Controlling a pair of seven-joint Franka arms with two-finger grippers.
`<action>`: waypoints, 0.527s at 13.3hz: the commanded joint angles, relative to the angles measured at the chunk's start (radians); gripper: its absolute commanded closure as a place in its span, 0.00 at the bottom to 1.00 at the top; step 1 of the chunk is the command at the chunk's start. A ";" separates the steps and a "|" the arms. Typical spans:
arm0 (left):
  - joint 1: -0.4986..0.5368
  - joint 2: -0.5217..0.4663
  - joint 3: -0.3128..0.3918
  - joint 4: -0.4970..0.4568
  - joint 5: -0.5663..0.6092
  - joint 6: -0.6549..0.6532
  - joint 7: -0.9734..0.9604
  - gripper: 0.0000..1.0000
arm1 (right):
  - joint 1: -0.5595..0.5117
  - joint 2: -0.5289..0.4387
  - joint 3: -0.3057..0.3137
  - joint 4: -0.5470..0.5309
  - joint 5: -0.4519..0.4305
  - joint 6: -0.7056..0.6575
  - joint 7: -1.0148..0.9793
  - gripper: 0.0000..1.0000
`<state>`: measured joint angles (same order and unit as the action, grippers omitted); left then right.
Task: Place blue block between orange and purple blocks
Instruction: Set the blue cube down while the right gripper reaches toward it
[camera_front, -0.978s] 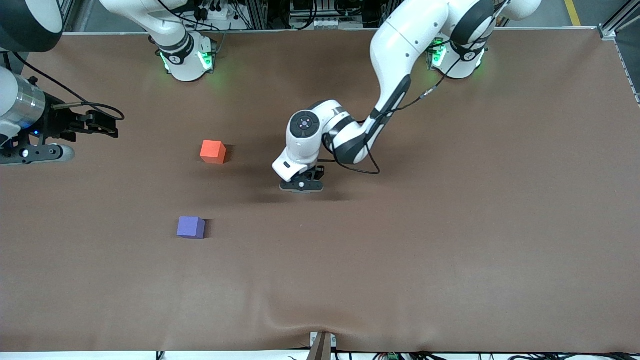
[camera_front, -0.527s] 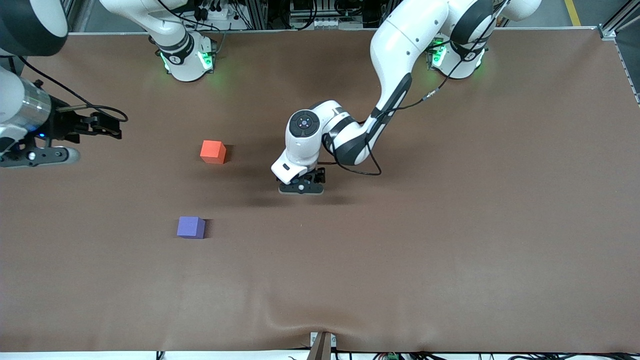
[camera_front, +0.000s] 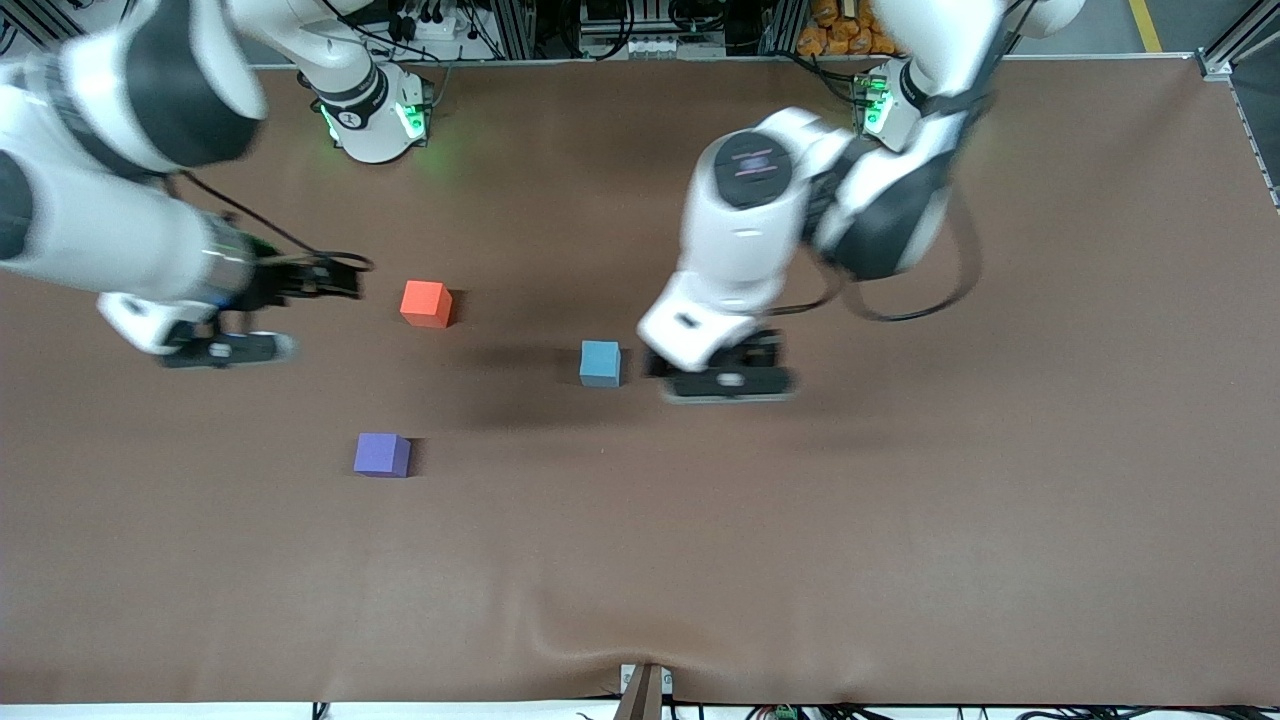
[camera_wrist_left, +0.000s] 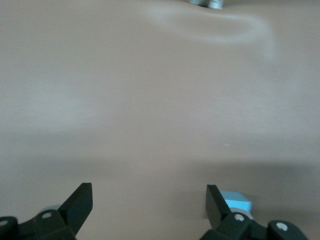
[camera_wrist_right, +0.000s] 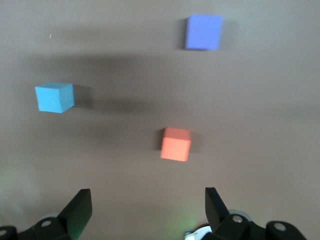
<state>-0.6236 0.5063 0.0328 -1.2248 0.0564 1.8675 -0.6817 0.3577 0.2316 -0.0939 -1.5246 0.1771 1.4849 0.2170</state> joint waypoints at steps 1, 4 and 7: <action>0.102 -0.119 -0.010 -0.056 0.016 -0.109 0.013 0.00 | 0.136 0.023 -0.010 -0.083 0.022 0.140 0.177 0.00; 0.230 -0.190 -0.011 -0.056 0.019 -0.214 0.156 0.00 | 0.234 0.044 -0.010 -0.161 0.022 0.328 0.248 0.00; 0.329 -0.216 -0.011 -0.070 0.016 -0.249 0.370 0.00 | 0.279 0.144 -0.010 -0.163 0.022 0.477 0.263 0.00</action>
<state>-0.3335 0.3276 0.0336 -1.2530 0.0589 1.6407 -0.3870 0.6183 0.3242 -0.0908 -1.6881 0.1826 1.8944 0.4689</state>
